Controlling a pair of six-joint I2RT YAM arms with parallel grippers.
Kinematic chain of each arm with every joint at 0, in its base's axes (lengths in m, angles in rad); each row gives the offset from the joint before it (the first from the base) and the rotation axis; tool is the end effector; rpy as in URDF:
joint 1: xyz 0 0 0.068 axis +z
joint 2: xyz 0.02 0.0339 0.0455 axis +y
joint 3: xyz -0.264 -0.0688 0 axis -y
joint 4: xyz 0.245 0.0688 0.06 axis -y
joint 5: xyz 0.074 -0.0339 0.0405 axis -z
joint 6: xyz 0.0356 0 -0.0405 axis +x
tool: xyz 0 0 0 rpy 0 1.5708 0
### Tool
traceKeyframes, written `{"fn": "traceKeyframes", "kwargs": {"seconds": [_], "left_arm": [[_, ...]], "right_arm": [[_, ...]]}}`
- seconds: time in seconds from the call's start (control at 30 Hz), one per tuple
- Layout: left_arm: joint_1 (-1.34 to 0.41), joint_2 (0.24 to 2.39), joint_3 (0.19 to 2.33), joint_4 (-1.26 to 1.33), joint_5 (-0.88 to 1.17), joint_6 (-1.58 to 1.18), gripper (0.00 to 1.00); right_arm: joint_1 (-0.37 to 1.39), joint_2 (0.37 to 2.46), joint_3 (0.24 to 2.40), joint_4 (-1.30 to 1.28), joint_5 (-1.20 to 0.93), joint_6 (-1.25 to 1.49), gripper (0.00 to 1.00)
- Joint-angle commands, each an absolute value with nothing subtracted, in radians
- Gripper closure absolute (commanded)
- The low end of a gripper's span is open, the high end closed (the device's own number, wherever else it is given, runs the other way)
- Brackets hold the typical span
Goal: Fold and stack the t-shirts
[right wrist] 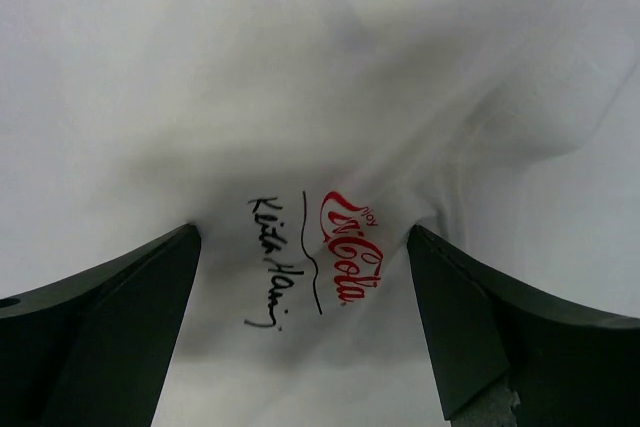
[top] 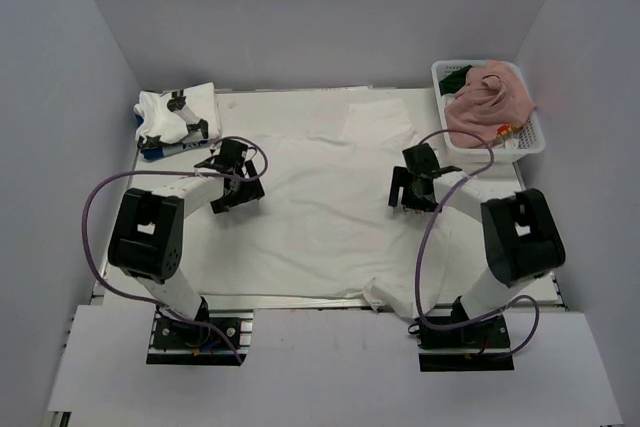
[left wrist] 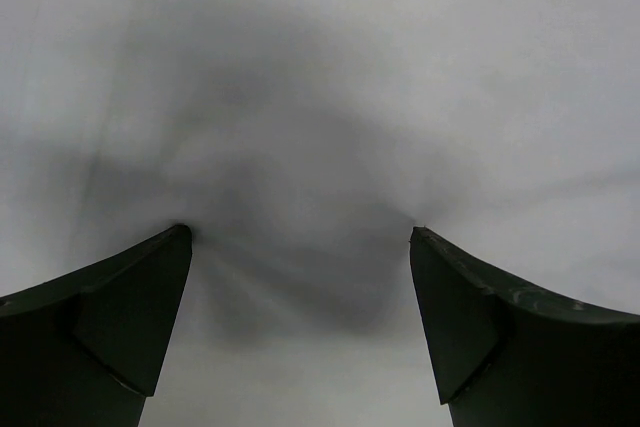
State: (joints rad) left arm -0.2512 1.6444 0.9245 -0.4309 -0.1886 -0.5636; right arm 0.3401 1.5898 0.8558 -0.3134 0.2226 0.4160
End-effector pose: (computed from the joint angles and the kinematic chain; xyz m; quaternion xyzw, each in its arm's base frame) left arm 0.2996 -0.0700 0.1609 -0.1709 0.9588 0.0023 0.2270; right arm 0.2868 0.0932 0.1637 0.0651 0.9582 -0.0048 0.2786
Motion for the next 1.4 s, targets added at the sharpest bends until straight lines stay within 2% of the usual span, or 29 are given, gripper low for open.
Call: {"fn": "traceKeyframes", "kwargs": {"seconds": [0.0,0.07,0.1,0.23,0.27,0.37,0.53,0.63,0.7,0.87,1.03,1.13,1.23,1.37], "left_arm": [[-0.242,1.727,1.006,-0.364,-0.189,-0.560,0.00],[-0.232,1.799,1.087,-0.354,-0.204,-0.560,0.00],[-0.232,1.881,1.123,-0.354,-0.204,-0.560,0.00],[-0.221,2.067,1.369,-0.400,-0.204,-0.538,0.00],[-0.221,2.095,1.408,-0.413,-0.193,-0.516,0.00],[-0.210,2.181,1.561,-0.452,-0.184,-0.493,0.00],[-0.201,2.204,1.697,-0.474,-0.098,-0.446,0.00],[-0.222,2.127,1.654,-0.427,-0.063,-0.422,0.00],[-0.222,2.067,1.631,-0.417,-0.042,-0.431,0.00],[-0.232,1.917,1.544,-0.472,-0.018,-0.483,0.00],[-0.232,1.660,1.248,-0.425,-0.072,-0.546,0.00],[-0.232,1.536,1.065,-0.416,-0.072,-0.600,0.00],[-0.232,1.474,0.964,-0.416,-0.060,-0.633,0.00],[-0.232,1.390,0.881,-0.449,-0.106,-0.643,0.00]], "right_arm": [[0.333,1.740,0.966,-0.224,0.345,0.394,0.10],[0.315,1.787,1.070,-0.186,0.374,0.364,0.10],[0.308,1.874,1.100,-0.190,0.379,0.357,0.10],[0.265,2.047,1.394,-0.241,0.385,0.315,0.10],[0.258,2.093,1.527,-0.265,0.374,0.298,0.10],[0.233,2.198,1.735,-0.288,0.339,0.252,0.10],[0.210,2.269,1.927,-0.334,0.214,0.080,0.10],[0.253,2.115,1.765,-0.285,0.143,0.005,0.10],[0.314,1.981,1.638,-0.256,0.204,-0.021,0.10],[0.445,1.809,1.488,-0.320,0.154,0.046,0.10],[0.535,1.738,1.312,-0.370,0.132,0.185,0.10],[0.603,1.750,1.289,-0.400,0.118,0.232,0.10],[0.663,1.730,1.237,-0.405,0.106,0.282,0.10],[0.692,1.631,1.048,-0.434,0.120,0.391,0.10]]}}
